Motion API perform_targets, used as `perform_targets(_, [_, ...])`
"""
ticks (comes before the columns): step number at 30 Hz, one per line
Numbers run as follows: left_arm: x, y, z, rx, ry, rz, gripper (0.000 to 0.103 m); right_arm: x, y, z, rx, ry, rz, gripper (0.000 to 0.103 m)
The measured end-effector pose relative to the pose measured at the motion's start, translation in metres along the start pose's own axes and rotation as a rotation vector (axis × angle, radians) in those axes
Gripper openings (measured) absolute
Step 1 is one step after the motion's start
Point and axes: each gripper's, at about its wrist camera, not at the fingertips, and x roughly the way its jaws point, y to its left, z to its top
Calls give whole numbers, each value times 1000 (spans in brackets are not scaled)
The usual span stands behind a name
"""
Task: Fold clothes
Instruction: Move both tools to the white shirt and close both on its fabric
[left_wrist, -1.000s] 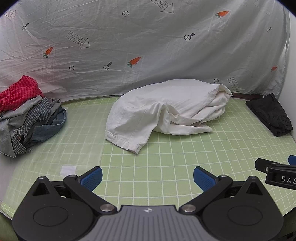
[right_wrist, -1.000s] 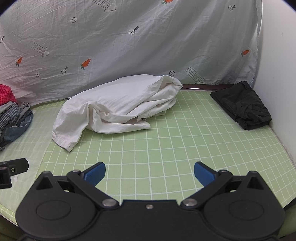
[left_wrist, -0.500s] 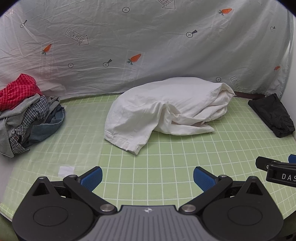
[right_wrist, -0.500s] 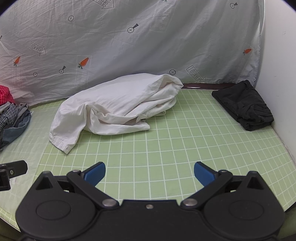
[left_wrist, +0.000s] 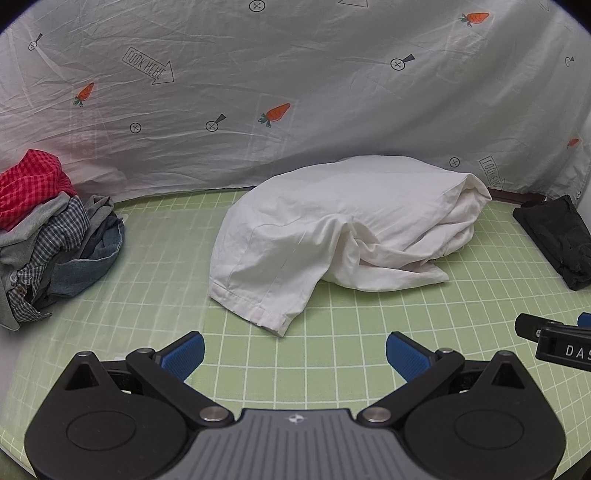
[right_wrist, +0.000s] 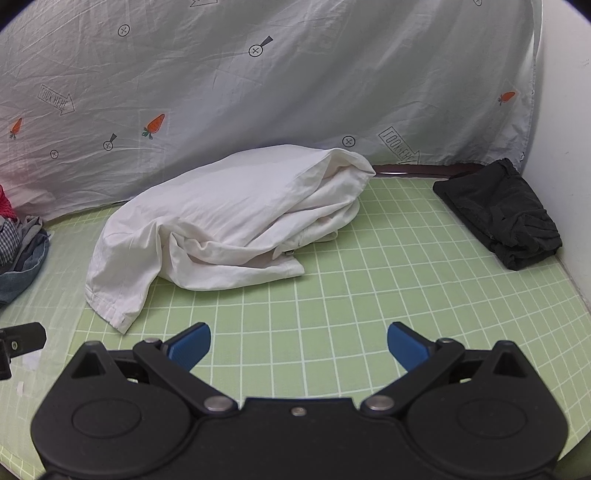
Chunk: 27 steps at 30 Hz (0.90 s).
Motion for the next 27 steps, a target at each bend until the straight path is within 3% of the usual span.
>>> perform_targets(15, [119,22,66,-91,115,35,103,116,10,74,-33,64,-70,103])
perform_targets(27, [223,38,72,-122,292,104,103,222,11,89,-19,119,-108,103])
